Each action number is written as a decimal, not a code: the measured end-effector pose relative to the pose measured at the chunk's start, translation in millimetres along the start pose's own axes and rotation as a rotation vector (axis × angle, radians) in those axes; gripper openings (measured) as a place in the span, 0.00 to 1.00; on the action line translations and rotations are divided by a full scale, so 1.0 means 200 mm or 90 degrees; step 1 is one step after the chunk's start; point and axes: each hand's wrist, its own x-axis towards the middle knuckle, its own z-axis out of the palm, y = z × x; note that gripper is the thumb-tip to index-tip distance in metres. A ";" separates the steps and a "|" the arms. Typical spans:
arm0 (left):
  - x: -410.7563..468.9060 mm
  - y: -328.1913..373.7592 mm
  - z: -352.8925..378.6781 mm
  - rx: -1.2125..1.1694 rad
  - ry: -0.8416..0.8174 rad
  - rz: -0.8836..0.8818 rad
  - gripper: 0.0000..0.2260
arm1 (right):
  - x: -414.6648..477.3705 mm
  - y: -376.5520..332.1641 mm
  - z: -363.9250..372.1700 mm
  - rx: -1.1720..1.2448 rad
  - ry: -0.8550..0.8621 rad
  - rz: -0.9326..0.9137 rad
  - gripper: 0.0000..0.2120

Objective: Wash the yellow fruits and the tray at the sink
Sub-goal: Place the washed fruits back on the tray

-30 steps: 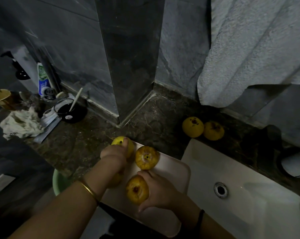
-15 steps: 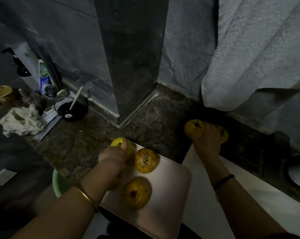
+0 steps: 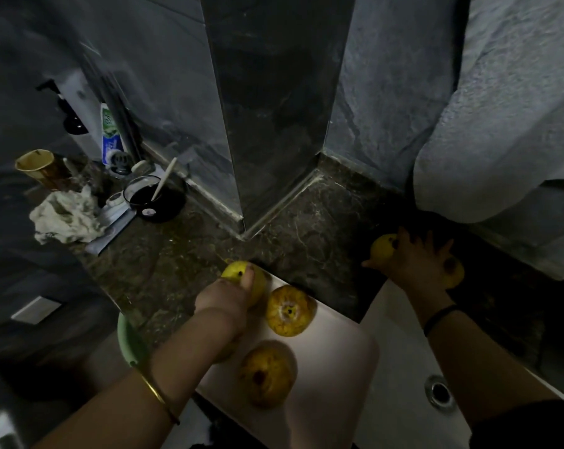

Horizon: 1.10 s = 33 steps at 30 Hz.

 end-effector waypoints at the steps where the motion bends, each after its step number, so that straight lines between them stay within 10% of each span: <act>1: 0.00 0.00 0.00 0.003 0.000 0.001 0.41 | 0.01 0.00 0.00 0.003 -0.003 -0.001 0.53; 15: -0.01 0.01 -0.02 -0.008 -0.020 -0.012 0.41 | 0.00 -0.07 0.00 0.091 -0.014 -0.052 0.39; 33: -0.03 0.01 -0.02 0.013 -0.013 -0.009 0.45 | -0.09 -0.05 0.08 0.267 0.086 -0.088 0.44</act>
